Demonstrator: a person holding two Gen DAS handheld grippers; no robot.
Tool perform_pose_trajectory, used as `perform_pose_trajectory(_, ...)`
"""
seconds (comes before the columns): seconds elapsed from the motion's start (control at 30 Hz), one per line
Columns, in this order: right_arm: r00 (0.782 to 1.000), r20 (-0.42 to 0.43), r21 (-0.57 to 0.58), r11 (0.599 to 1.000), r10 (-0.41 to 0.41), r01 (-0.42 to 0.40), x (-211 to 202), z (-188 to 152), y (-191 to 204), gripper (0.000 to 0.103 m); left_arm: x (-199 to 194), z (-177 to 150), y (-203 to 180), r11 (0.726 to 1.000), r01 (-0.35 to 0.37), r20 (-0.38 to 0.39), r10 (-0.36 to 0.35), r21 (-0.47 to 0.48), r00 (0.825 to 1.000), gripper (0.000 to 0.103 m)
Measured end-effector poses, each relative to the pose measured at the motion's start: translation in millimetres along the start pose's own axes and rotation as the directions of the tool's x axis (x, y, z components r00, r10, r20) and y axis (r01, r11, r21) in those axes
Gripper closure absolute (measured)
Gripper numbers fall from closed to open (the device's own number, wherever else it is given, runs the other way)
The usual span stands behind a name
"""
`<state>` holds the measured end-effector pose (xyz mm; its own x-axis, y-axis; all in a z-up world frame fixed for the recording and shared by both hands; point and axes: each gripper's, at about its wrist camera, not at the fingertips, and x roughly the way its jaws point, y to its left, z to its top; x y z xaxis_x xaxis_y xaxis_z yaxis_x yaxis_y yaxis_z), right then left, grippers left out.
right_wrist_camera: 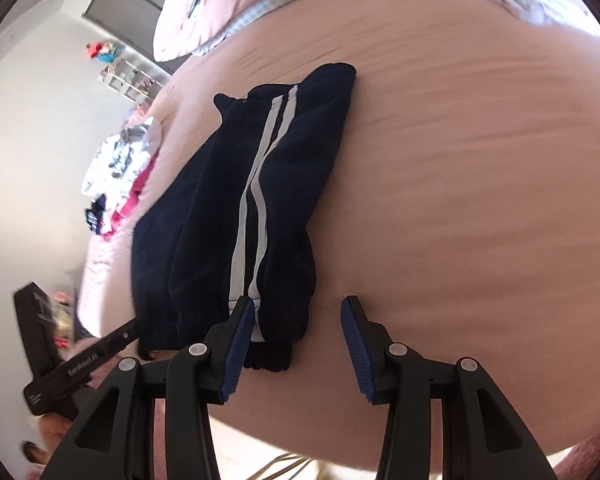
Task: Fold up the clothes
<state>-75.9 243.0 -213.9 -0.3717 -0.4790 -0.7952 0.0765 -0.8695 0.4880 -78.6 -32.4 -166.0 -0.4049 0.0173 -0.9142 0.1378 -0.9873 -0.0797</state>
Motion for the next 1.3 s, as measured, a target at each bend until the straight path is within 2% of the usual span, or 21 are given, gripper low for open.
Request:
perform_pose_trajectory(0.1, 0.989, 0.041, -0.102, 0.984, -0.143, 0.147, -2.1, -2.1, 17.0, 0.061, -0.3, 1.2, 1.9, 0.988, -0.145, 0.005, 0.145, 0.058, 0.989, 0.06)
perform_pose_trajectory(0.13, 0.983, 0.055, -0.112, 0.978, -0.173, 0.178, -5.0, -2.2, 18.2, 0.061, -2.5, 1.8, 6.0, 0.983, -0.177, 0.009, 0.177, 0.055, 0.984, 0.061)
perform_pose_trajectory(0.17, 0.979, 0.068, -0.111, 0.973, -0.194, 0.201, -8.7, -2.1, 17.4, 0.061, -6.2, 2.8, 11.6, 0.986, -0.163, 0.012, 0.163, 0.03, 0.987, 0.062)
perform_pose_trajectory(0.2, 0.973, 0.08, -0.109, 0.969, -0.216, 0.224, -12.5, -2.1, 16.5, 0.061, -11.0, 4.1, 16.0, 0.992, -0.129, 0.02, 0.129, 0.003, 0.991, 0.063)
perform_pose_trajectory(0.27, 0.986, 0.076, -0.051, 0.987, -0.15, 0.154, -24.4, -2.6, 1.0, 0.058, -23.4, 8.3, 16.2, 0.999, 0.018, 0.056, -0.016, -0.036, 0.998, 0.063)
perform_pose_trajectory(0.3, 0.991, 0.073, -0.024, 0.993, -0.116, 0.118, -27.7, -2.5, -5.2, 0.058, -27.6, 10.9, 7.0, 0.996, 0.087, 0.069, -0.086, -0.007, 0.994, 0.062)
perform_pose_trajectory(0.4, 0.995, 0.069, 0.008, 0.997, -0.075, 0.075, -30.7, -2.6, -13.8, 0.058, -29.4, 16.4, -28.3, 0.955, 0.285, 0.042, -0.289, 0.081, 0.956, 0.062)
perform_pose_trajectory(0.47, 0.995, 0.067, 0.009, 0.997, -0.071, 0.071, -31.4, -3.2, -16.5, 0.058, -26.4, 17.9, -50.0, 0.912, 0.396, 0.004, -0.399, 0.107, 0.917, 0.062)
perform_pose_trajectory(0.53, 0.996, 0.064, 0.009, 0.998, -0.067, 0.067, -32.2, -3.8, -19.1, 0.058, -15.4, 17.5, -70.5, 0.875, 0.473, -0.061, -0.469, 0.101, 0.881, 0.062)
perform_pose_trajectory(0.67, 0.996, 0.062, 0.002, 0.998, -0.061, 0.061, -32.8, -3.3, -18.9, 0.058, 7.8, 24.5, -97.7, 0.86, 0.503, -0.137, -0.49, 0.084, 0.861, 0.062)
perform_pose_trajectory(0.7, 0.996, 0.064, 0.005, 0.998, -0.06, 0.06, -32.4, -2.8, -18.8, 0.058, 12.0, 25.3, -101.5, 0.86, 0.504, -0.148, -0.489, 0.083, 0.86, 0.062)
perform_pose_trajectory(0.8, 0.996, 0.061, 0.02, 0.998, -0.059, 0.058, -28.5, -0.4, -20.5, 0.058, 18.7, 25.9, -109.6, 0.867, 0.487, -0.148, -0.47, 0.109, 0.87, 0.065)
perform_pose_trajectory(0.87, 0.997, 0.055, 0.028, 0.998, -0.056, 0.055, -26.0, 0.4, -22.1, 0.058, 21.9, 26.8, -114.4, 0.871, 0.476, -0.145, -0.458, 0.126, 0.877, 0.08)
perform_pose_trajectory(1.07, 0.996, 0.05, 0.012, 0.998, -0.069, 0.069, -22.0, 3.6, -16.2, 0.058, 8.5, 32.2, -105.7, 0.876, 0.463, -0.091, -0.454, 0.135, 0.886, 0.084)
perform_pose_trajectory(1.17, 0.998, 0.019, 0.018, 0.998, -0.055, 0.054, -18.4, 15.4, -5.3, 0.058, -0.2, 39.2, -94.4, 0.88, 0.457, -0.05, -0.454, 0.126, 0.889, 0.085)
perform_pose_trajectory(1.3, 0.997, 0.053, -0.091, 0.994, -0.062, 0.067, -25.7, 35.2, 33.6, 0.058, -25.4, 53.2, -59.6, 0.888, 0.454, 0.041, -0.458, 0.08, 0.888, 0.086)
